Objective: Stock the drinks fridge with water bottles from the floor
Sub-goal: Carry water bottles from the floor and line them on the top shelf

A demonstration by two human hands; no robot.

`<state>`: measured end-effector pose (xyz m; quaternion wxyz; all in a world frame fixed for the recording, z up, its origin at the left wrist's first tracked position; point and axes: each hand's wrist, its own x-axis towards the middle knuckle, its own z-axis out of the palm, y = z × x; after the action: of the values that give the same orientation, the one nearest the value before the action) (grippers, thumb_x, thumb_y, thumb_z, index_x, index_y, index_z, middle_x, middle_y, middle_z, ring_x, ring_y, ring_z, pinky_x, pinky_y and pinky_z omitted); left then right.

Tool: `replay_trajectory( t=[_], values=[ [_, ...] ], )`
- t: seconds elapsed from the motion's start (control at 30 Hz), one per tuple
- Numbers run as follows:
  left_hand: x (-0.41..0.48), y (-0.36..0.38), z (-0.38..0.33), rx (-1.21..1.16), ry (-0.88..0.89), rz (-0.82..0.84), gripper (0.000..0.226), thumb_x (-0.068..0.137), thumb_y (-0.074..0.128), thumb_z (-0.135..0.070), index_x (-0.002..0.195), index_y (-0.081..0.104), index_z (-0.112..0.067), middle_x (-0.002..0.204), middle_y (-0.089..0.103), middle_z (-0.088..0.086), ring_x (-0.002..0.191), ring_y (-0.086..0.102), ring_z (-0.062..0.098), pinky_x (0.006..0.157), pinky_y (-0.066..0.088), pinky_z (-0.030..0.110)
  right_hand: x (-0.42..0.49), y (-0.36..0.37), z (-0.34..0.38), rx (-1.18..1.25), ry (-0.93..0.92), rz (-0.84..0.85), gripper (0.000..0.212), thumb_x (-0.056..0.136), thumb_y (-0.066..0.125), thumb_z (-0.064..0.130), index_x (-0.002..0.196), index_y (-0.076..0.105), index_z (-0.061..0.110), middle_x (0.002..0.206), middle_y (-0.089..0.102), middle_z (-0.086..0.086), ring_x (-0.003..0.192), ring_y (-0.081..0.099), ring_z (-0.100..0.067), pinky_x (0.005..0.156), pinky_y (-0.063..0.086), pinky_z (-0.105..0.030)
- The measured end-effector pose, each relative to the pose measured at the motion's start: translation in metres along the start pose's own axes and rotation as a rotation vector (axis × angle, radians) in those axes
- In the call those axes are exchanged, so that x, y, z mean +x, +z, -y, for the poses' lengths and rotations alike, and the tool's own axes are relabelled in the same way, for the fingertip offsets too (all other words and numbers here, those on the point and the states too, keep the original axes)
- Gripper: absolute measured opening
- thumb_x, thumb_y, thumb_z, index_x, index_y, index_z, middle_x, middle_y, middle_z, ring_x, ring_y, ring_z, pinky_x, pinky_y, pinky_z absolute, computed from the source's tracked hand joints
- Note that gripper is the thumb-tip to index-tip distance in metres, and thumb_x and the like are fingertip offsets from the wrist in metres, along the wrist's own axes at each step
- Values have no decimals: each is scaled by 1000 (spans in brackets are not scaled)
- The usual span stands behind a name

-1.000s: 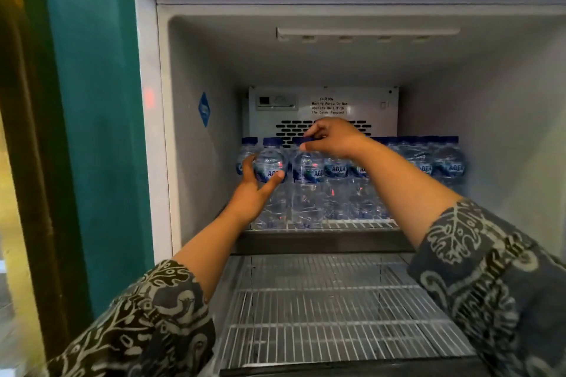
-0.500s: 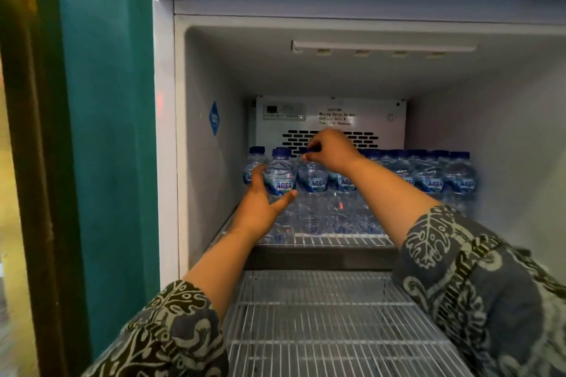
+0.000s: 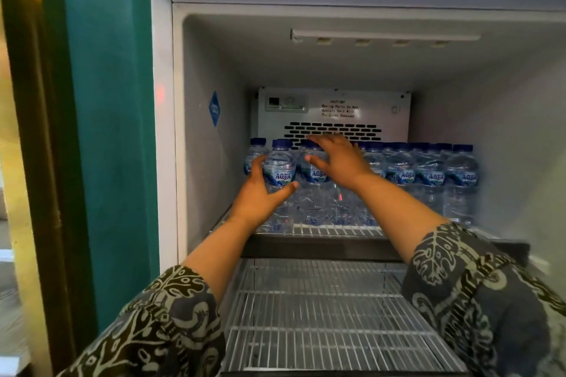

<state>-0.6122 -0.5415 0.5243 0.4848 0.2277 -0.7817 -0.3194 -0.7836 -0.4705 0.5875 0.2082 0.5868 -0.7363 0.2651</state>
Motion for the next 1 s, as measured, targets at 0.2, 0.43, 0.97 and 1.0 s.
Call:
replay_trajectory(
  t=[0.2,0.43,0.97,1.0],
  values=[
    [-3,-3,-6,13,-29,30,85,81,72,-26,145,15,-23,142,43,6,129,44,21,96,36,22,-35,18,-11,-57,-27,-18,73,92,45,51,146,-4,44,157,-19,2,142,-25,-27,116,-4,-47],
    [3,-6,-15,-34,-150,36,85,80,73,-17,145,18,-18,142,41,11,124,46,25,93,40,26,-43,28,-18,8,-2,-11,77,92,51,43,145,-5,45,157,-19,6,141,-26,-28,117,-2,-48],
    [30,7,-9,-128,-255,123,85,78,73,-8,142,19,-20,140,43,10,118,47,23,86,40,33,-43,29,-19,101,-9,-40,78,91,56,37,146,1,44,157,-20,7,143,-24,-26,118,1,-47],
    [30,7,-8,-126,-257,122,85,78,73,-9,142,19,-21,140,42,10,120,47,24,87,40,33,-43,29,-19,101,-9,-38,79,91,56,38,146,1,44,157,-20,7,143,-24,-26,118,1,-47]
  ],
)
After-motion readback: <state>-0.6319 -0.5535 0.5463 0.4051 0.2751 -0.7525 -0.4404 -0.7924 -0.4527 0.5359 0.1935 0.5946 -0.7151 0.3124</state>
